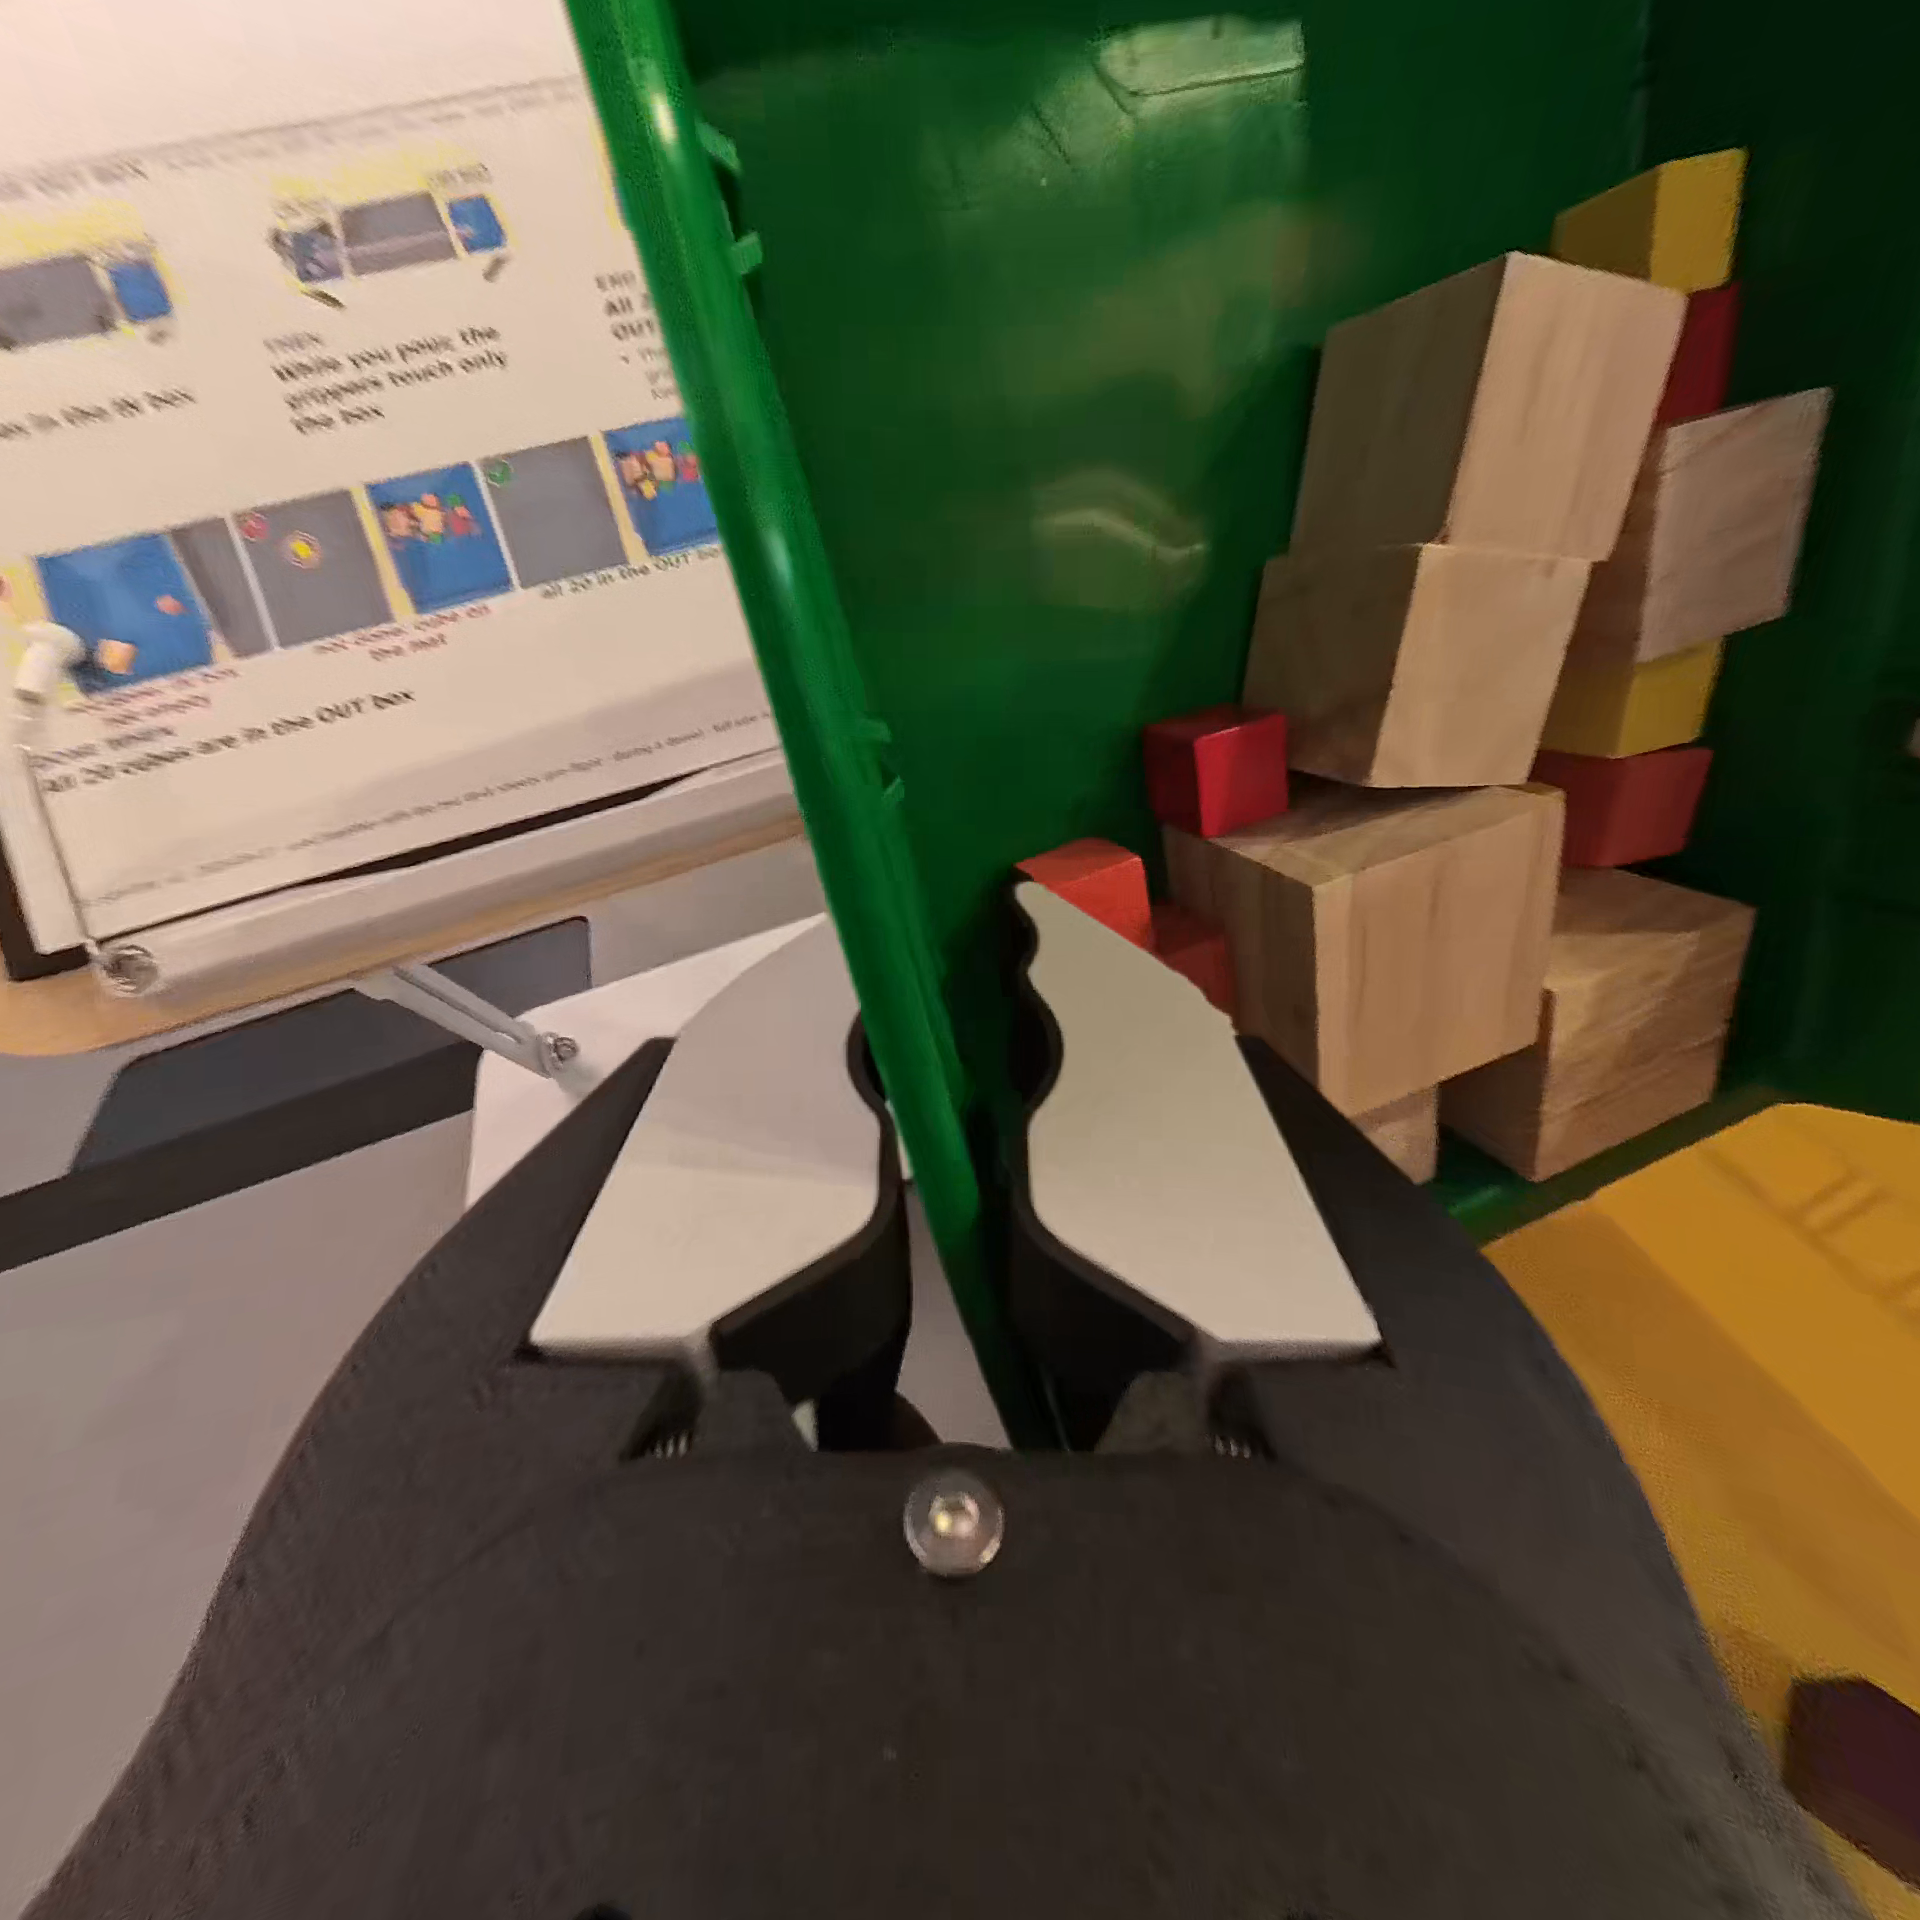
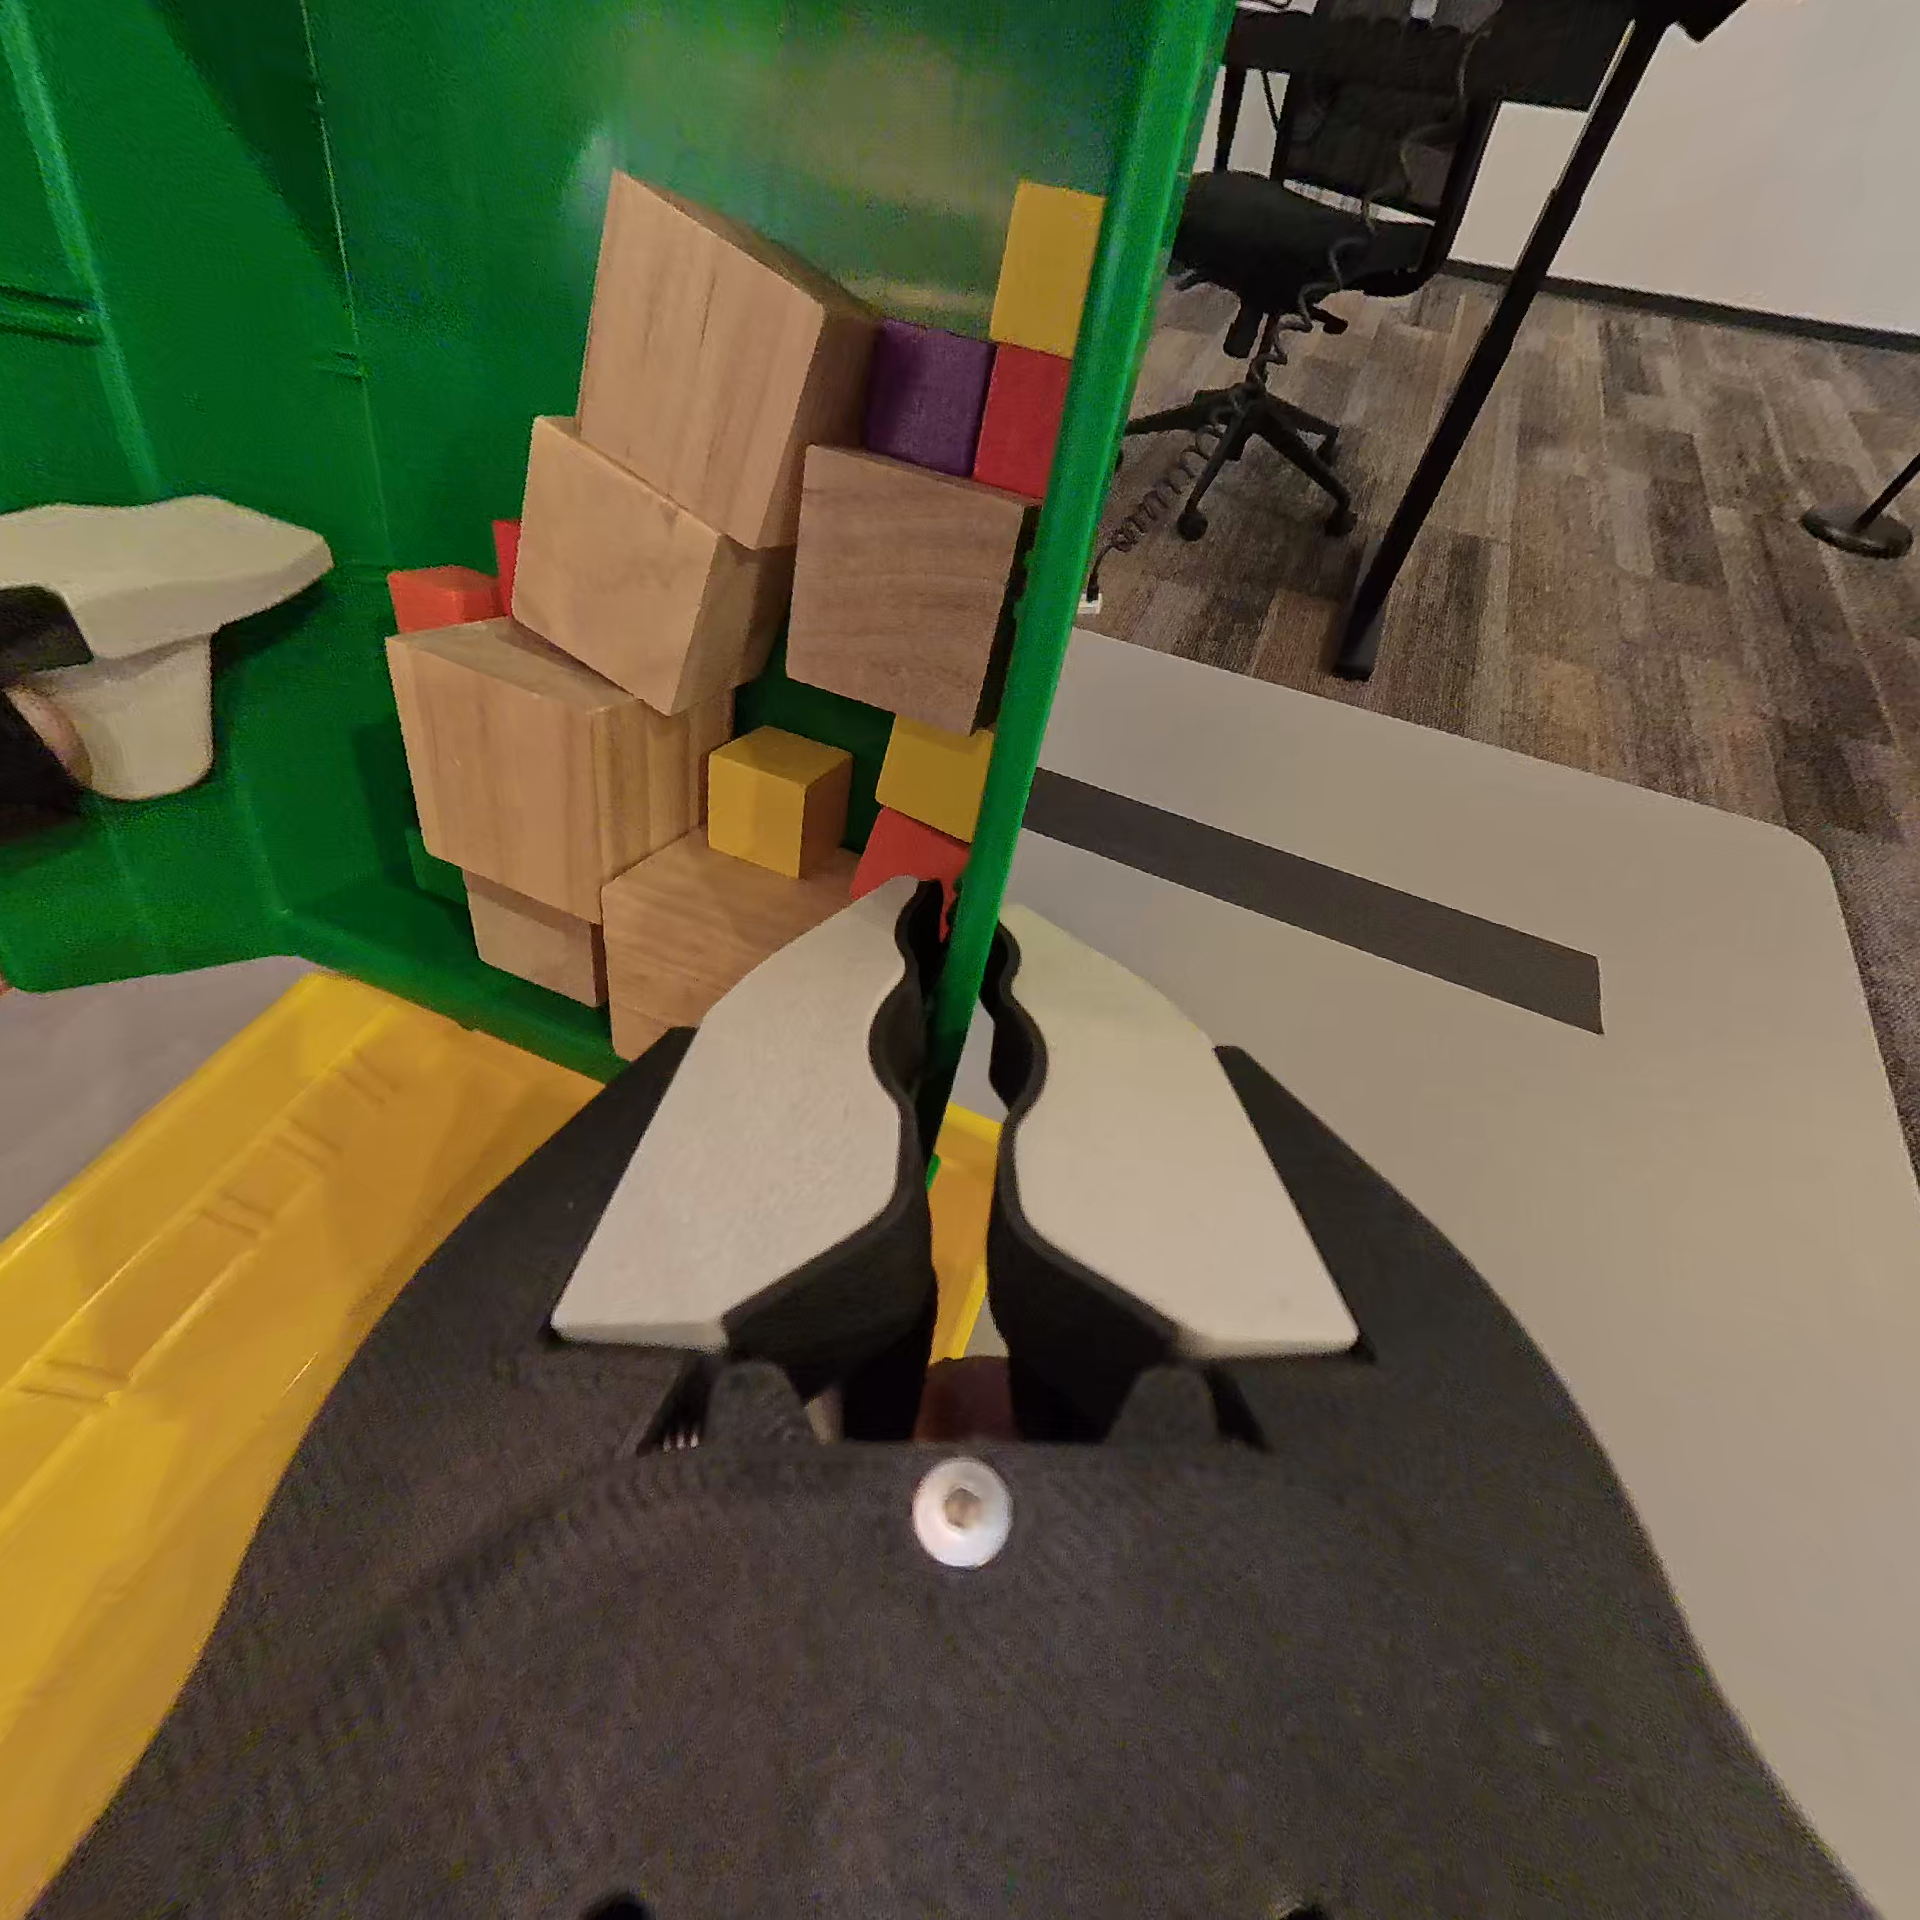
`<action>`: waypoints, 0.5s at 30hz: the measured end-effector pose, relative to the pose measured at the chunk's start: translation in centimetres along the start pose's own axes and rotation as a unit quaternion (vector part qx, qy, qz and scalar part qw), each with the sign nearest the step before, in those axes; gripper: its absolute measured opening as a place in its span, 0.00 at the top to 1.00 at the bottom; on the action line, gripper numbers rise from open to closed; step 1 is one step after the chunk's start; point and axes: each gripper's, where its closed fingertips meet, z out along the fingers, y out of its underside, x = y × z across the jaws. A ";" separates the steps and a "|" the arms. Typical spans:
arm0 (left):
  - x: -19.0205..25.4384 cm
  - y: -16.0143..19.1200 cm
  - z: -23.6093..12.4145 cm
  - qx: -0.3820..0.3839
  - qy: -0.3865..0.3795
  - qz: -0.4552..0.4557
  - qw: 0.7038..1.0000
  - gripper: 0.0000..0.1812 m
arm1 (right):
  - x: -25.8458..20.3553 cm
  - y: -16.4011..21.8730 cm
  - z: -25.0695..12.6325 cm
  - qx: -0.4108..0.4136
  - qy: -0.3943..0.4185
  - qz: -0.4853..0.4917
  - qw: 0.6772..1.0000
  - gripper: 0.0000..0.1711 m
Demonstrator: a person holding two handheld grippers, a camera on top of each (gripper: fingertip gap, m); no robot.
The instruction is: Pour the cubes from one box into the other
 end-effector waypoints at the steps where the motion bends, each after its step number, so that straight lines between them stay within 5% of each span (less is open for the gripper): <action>1: -0.2 -0.2 0.1 0.005 -0.007 0.003 1.000 0.94 | -0.1 0.0 -0.1 0.005 -0.005 0.000 1.000 0.99; 15: -0.6 -3.4 0.5 0.108 -0.038 0.047 0.992 0.96 | 0.2 -1.1 -0.3 0.043 -0.026 -0.032 0.998 0.96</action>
